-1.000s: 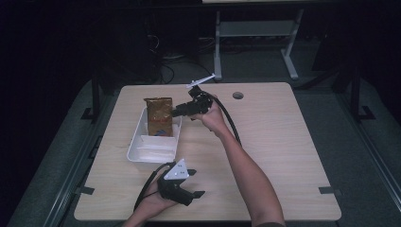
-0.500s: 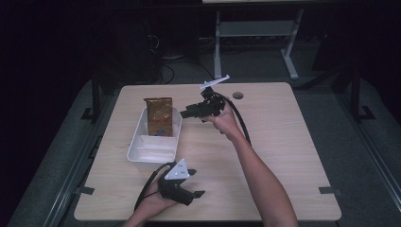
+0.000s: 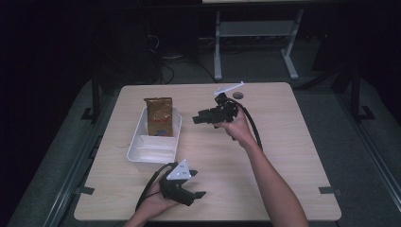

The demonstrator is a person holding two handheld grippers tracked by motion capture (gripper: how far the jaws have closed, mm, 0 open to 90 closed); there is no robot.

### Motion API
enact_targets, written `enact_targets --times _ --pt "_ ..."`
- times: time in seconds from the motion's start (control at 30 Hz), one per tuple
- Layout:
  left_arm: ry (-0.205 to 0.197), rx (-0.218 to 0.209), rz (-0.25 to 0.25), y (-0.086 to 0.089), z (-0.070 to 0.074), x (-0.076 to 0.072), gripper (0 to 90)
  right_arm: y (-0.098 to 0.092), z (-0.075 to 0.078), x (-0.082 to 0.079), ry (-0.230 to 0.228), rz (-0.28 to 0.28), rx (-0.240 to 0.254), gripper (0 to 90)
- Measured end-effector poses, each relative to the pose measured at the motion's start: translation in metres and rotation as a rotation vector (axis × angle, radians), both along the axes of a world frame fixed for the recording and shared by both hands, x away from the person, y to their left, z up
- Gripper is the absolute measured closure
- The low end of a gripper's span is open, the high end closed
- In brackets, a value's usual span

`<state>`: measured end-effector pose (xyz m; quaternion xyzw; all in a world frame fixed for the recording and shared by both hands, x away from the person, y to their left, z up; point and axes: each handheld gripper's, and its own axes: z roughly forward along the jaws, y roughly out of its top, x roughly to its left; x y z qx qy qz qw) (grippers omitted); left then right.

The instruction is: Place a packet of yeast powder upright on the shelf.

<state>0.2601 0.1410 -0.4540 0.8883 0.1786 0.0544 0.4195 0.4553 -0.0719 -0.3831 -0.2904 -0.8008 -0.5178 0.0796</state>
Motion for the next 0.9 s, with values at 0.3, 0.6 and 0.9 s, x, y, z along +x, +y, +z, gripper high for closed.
enact_targets --times 0.3,0.6,0.9 --pt "0.004 0.003 0.003 0.0 -0.001 0.001 22.8 -0.026 -0.006 -0.01 0.015 -0.025 0.008 43.8" --pt "0.006 0.011 -0.003 -0.002 -0.002 0.001 22.8 -0.046 -0.011 -0.021 0.024 -0.043 0.016 43.0" --pt "0.007 0.011 0.003 -0.001 -0.003 0.002 22.8 -0.069 -0.014 -0.039 0.033 -0.048 0.004 41.6"
